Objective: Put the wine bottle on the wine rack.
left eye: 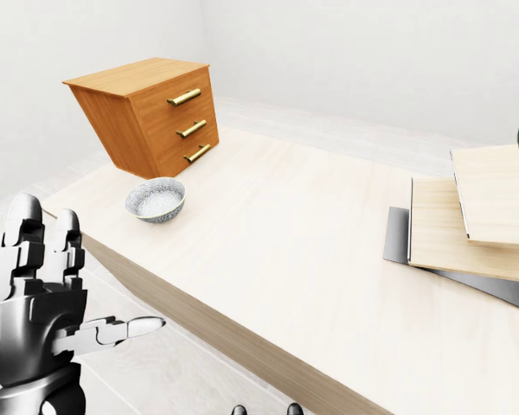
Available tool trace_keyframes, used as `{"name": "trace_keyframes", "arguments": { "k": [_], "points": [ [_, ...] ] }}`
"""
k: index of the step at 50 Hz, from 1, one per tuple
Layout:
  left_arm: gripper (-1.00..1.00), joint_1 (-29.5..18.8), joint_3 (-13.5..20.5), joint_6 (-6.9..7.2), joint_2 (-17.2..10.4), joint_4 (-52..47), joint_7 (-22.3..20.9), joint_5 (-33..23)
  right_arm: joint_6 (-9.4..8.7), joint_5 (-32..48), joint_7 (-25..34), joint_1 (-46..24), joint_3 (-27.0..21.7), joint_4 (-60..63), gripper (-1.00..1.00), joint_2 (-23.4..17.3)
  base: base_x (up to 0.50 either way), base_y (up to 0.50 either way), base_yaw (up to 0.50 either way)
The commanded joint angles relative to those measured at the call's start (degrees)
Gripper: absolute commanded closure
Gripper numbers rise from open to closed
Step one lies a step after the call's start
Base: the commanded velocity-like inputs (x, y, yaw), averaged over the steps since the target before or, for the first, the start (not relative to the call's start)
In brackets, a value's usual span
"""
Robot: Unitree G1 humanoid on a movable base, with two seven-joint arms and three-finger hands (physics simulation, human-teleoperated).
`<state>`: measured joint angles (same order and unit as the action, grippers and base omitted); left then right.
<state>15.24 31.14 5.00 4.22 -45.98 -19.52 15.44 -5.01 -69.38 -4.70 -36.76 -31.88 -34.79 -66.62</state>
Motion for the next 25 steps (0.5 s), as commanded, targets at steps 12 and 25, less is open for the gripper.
{"name": "trace_keyframes", "arguments": {
  "k": [12, 25],
  "points": [
    [-1.00, 0.32, -0.39, 0.00, 0.11, -0.61, 0.08, -0.25, 0.01, -8.20, 1.01, 7.36, -3.75, 0.30, 1.00, 2.08, 0.00, 0.00, 0.00],
    [-1.00, 0.23, -0.58, 0.00, 0.17, -1.00, 0.21, -0.43, 0.01, -8.84, 0.75, 7.82, -3.53, 0.91, 1.00, 3.76, 0.00, 0.00, 0.00]
  ]
}}
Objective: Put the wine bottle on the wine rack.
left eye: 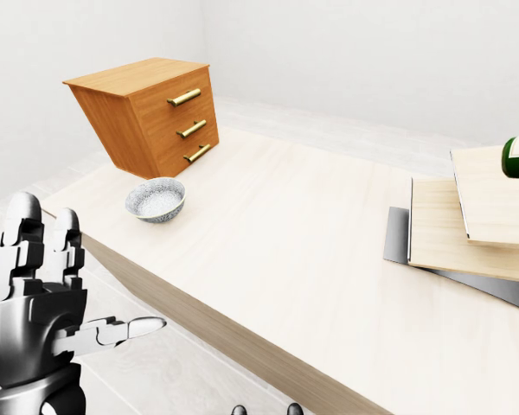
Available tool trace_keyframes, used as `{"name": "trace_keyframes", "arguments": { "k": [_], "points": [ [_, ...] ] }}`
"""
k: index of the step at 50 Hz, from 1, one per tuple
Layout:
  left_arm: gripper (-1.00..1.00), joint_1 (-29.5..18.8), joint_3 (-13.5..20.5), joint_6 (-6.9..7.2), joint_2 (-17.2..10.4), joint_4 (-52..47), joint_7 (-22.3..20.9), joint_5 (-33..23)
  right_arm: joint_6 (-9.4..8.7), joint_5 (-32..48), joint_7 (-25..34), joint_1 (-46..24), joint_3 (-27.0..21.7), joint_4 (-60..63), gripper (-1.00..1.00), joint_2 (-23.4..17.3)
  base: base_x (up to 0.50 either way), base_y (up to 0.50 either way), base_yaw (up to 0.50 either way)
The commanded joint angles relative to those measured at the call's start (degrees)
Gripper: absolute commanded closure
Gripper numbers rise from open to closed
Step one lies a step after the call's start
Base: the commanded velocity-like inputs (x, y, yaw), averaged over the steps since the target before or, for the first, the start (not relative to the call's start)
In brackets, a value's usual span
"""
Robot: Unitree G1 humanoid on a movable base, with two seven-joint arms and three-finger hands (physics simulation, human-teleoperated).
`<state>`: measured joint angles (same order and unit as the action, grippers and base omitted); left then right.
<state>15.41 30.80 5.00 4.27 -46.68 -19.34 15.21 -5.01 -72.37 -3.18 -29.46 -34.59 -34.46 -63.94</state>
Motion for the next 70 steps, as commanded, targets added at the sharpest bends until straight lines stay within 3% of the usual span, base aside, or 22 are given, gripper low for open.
{"name": "trace_keyframes", "arguments": {
  "k": [1, 27, 63, 70],
  "points": [
    [-1.00, 0.07, -0.20, 0.00, 0.12, -0.32, 0.03, -0.15, 0.01, -5.72, -0.64, 0.52, -0.66, 0.53, 1.00, 1.26, 0.00, 0.00, 0.00],
    [-1.00, 0.36, -0.19, 0.00, 0.33, -0.40, -0.11, -0.15, 0.01, -0.87, 2.49, -0.86, 2.19, -2.27, 1.00, 5.59, 0.00, 0.00, 0.00],
    [-1.00, 0.17, -0.60, 0.00, 0.39, -1.60, 0.33, -0.58, 0.01, 2.55, 3.27, -2.84, 2.99, -3.34, 1.00, 6.71, 0.00, 0.00, 0.00],
    [-1.00, -0.12, -0.69, 0.00, 0.18, -1.47, 0.49, -0.67, 0.01, 4.62, 6.46, -3.44, 4.92, -4.21, 1.00, 7.47, 0.00, 0.00, 0.00]
  ]
}}
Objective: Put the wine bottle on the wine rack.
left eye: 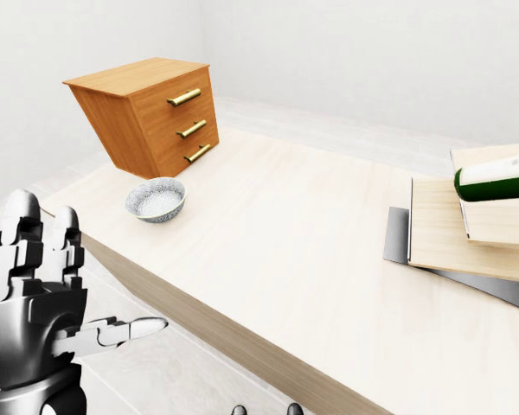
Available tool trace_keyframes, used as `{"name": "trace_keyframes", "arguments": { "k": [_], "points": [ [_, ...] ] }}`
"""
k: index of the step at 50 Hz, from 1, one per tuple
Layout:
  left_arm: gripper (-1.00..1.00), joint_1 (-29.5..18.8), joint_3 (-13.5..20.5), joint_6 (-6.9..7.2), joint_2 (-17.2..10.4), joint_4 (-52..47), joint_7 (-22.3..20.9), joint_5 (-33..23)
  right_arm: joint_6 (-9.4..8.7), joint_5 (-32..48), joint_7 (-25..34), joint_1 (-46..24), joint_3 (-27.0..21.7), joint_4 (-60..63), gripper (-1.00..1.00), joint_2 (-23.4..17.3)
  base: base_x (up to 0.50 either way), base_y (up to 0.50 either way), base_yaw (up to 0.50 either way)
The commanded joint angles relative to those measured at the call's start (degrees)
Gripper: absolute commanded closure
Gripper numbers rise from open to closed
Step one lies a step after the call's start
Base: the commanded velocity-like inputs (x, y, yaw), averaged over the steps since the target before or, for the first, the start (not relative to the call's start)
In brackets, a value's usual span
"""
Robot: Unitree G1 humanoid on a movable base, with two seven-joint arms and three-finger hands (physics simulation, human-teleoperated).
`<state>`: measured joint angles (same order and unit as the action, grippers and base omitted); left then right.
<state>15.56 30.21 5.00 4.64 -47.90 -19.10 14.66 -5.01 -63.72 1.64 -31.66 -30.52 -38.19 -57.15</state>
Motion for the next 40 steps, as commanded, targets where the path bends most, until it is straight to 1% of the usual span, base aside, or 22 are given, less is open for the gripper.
{"name": "trace_keyframes", "arguments": {
  "k": [1, 5, 15, 23, 31, 35, 40],
  "points": [
    [-1.00, -0.34, -0.03, 0.00, -0.24, -0.44, 0.35, -0.03, 0.01, -3.77, 2.15, -1.43, 0.94, -0.64, 1.00, 0.73, 0.00, 0.00, 0.00],
    [-1.00, -0.32, -0.21, 0.00, -0.24, -0.87, 0.48, -0.10, 0.01, -2.70, 2.67, -2.09, 0.95, -1.60, 1.00, 0.69, 0.00, 0.00, 0.00],
    [-1.00, -1.05, -0.42, 0.00, -0.71, -1.29, 0.88, -0.17, 0.01, 1.65, 7.81, -3.93, 2.17, -8.04, 1.00, -0.80, 0.00, 0.00, 0.00],
    [-1.00, -1.00, -1.17, 0.00, -0.51, -0.61, 0.78, -0.35, 0.01, 1.35, 5.65, -3.12, 0.17, -7.11, 1.00, -1.68, 0.00, 0.00, 0.00],
    [-1.00, -0.75, -1.07, 0.00, -0.50, -0.07, 0.73, -0.23, 0.01, -0.50, 3.67, -1.33, -1.90, -4.93, 1.00, -2.63, 0.00, 0.00, 0.00],
    [-1.00, -0.75, -1.41, 0.00, -0.47, -0.17, 0.84, -0.36, 0.01, -0.76, 3.42, -1.26, -1.80, -4.97, 1.00, -2.53, 0.00, 0.00, 0.00],
    [-1.00, -0.57, -1.61, 0.00, -0.47, -0.33, 0.89, -0.39, 0.01, 0.02, 3.48, -1.57, -0.51, -4.39, 1.00, -2.27, 0.00, 0.00, 0.00]
  ]
}}
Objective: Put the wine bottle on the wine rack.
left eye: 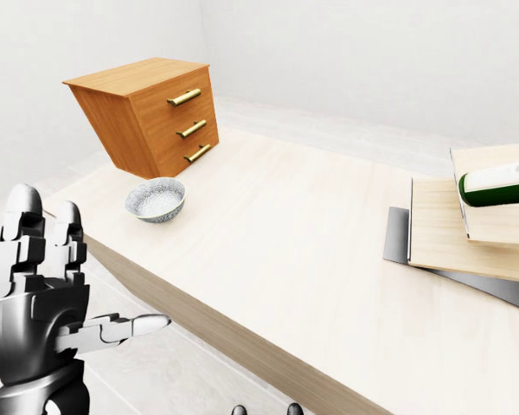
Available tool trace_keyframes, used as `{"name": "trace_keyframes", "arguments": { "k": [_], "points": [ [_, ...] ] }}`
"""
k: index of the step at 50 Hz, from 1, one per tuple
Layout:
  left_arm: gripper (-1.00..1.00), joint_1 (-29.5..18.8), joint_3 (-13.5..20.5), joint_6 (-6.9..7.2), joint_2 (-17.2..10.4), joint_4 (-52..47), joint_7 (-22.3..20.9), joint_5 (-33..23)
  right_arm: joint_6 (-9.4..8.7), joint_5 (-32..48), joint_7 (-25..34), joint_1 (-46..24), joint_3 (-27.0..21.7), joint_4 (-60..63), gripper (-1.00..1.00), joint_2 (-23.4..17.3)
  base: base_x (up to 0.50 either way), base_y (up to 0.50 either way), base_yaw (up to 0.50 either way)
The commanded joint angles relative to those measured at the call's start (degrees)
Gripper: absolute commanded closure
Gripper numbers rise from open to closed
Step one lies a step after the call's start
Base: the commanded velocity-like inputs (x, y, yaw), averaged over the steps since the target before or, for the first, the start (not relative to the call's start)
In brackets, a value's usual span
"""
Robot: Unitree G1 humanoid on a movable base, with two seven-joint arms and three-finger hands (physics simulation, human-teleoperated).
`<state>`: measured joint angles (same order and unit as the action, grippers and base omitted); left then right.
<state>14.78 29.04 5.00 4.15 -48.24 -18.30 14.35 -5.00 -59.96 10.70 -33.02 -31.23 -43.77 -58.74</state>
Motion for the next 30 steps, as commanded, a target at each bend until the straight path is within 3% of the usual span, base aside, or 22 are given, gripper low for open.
{"name": "trace_keyframes", "arguments": {
  "k": [1, 30],
  "points": [
    [-1.00, 0.31, -0.30, 0.00, 0.04, 0.12, 0.01, -0.01, 0.00, -3.33, -5.60, -0.40, 0.54, 0.94, 1.00, -0.63, 0.00, 0.00, 0.00],
    [-1.00, 0.41, -0.49, 0.00, 0.12, -0.34, 0.12, -0.26, 0.00, 3.30, -2.58, -0.33, 1.61, -2.59, 1.00, 0.61, 0.00, 0.00, 0.00]
  ]
}}
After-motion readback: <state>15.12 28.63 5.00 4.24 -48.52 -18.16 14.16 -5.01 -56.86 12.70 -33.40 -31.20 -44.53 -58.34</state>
